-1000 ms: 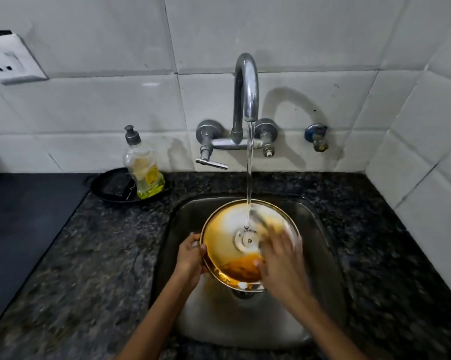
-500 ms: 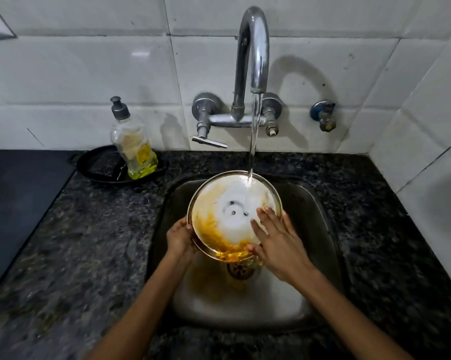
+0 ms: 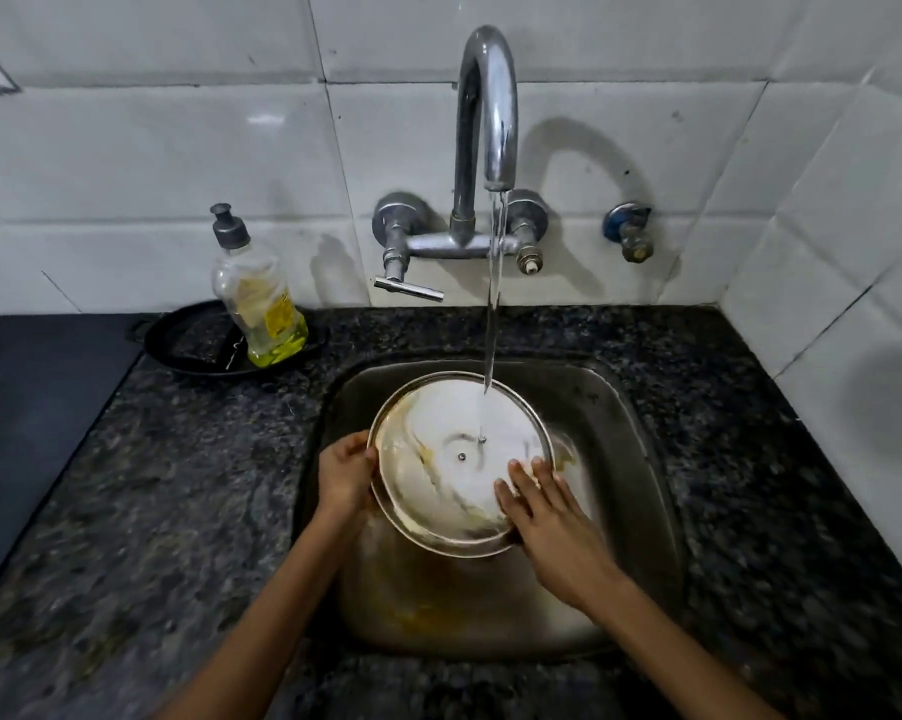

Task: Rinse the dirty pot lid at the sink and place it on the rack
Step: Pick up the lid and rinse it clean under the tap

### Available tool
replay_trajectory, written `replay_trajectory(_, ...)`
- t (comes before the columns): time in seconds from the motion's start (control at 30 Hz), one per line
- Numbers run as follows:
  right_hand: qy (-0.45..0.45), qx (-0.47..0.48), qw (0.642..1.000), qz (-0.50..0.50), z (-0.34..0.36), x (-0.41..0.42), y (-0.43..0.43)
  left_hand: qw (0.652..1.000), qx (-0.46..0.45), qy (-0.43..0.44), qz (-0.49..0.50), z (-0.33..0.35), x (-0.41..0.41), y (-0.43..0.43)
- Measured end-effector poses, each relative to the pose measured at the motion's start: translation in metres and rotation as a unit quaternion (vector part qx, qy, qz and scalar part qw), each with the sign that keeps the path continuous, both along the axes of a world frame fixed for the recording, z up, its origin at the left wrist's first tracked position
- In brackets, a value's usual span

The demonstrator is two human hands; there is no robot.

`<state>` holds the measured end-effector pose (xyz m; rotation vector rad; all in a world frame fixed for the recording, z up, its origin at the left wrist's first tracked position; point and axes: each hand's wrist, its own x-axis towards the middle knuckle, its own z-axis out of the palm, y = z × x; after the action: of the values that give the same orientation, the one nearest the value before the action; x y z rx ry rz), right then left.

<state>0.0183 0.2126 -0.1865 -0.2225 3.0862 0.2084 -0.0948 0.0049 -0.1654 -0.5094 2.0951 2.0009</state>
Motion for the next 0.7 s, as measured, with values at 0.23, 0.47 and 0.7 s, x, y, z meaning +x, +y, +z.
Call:
replay_trajectory(0.23,0.169,-0.006,0.975,0.143,0.037,-0.030,0.006,0.981,0.126,-0.117,0.093,-0.019,0.002,0.003)
replay_trajectory(0.47,0.000,-0.347,0.938,0.008,0.113,-0.078,0.014,0.957,0.182,-0.225,-0.012,0.008,-0.012,-0.004)
replay_trajectory(0.7,-0.029,-0.556,0.817,-0.149,0.118,-0.139,0.001,0.988,-0.090,-0.056,-0.114,0.047,-0.030,-0.022)
